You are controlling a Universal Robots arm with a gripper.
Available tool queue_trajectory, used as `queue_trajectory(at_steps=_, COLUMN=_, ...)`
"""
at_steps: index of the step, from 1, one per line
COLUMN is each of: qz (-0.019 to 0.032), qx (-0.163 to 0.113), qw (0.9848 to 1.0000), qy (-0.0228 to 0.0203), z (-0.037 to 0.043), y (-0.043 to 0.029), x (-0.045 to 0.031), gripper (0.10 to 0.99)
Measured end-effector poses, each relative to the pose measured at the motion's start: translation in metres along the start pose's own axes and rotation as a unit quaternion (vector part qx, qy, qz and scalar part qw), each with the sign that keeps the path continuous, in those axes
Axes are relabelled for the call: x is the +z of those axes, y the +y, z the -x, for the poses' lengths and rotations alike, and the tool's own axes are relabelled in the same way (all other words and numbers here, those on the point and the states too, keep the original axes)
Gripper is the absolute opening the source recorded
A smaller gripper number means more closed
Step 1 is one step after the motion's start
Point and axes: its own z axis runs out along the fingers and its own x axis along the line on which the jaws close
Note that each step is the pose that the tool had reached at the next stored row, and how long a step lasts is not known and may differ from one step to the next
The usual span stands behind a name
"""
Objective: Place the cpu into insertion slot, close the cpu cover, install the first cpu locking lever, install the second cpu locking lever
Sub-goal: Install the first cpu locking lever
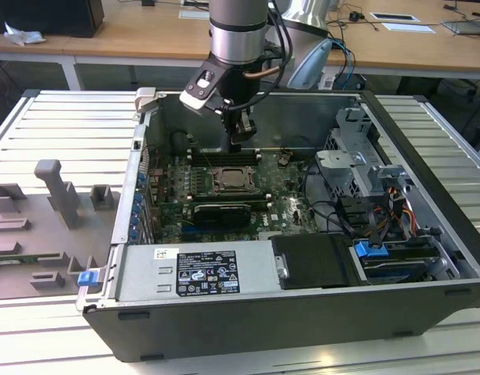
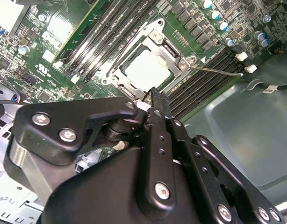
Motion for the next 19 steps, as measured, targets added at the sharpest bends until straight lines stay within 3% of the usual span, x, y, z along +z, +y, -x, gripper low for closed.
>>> queue_trajectory(at_steps=19, qz=-0.0002, qx=-0.040, qw=0.9992, qy=0.0015, z=0.0000, y=0.0000, x=0.0000, gripper=0.106)
